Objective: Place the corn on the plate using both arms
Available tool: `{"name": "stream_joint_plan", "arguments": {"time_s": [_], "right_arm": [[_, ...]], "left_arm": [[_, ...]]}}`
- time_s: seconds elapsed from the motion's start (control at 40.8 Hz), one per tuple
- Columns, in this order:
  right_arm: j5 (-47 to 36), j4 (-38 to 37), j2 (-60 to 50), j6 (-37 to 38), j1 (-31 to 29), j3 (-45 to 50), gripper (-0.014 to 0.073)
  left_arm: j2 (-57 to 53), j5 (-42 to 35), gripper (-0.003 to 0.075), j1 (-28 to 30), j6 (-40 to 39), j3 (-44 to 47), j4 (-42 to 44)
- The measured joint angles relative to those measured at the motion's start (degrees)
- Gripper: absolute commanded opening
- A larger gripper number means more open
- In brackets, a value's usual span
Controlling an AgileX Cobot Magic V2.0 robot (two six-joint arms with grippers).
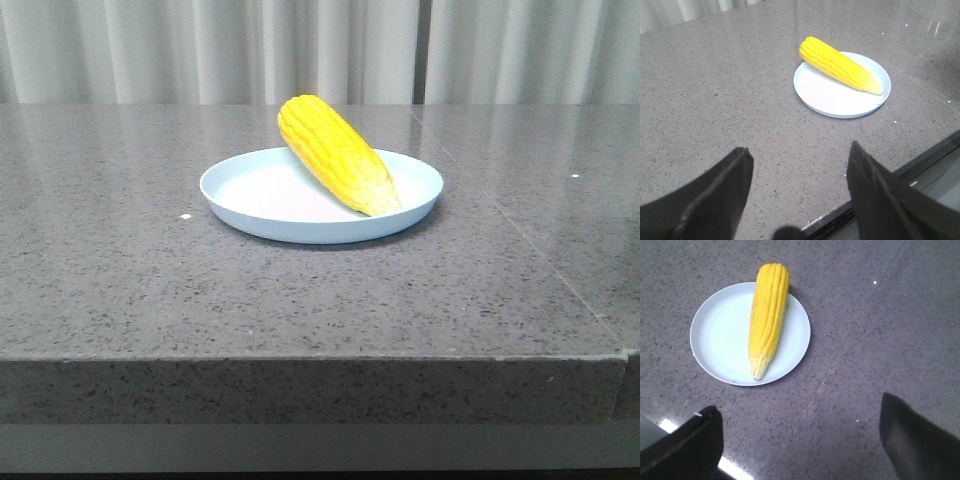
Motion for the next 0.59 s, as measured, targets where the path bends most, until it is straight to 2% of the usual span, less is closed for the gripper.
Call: {"name": "stream_joint_plan", "arguments": {"time_s": [0.343, 0.588], "right_arm": [[-3.9, 0.0, -17.0, 0.0, 0.0, 17.3, 0.0655], [-3.9, 0.0, -26.2, 0.0, 0.0, 25.3, 0.0655]], "left_arm": [[0.0, -0.8, 0.0418, 0.0, 0.0, 0.0, 0.2], [0.0, -2.3, 0.0418, 0.0, 0.0, 0.0, 0.2]]}}
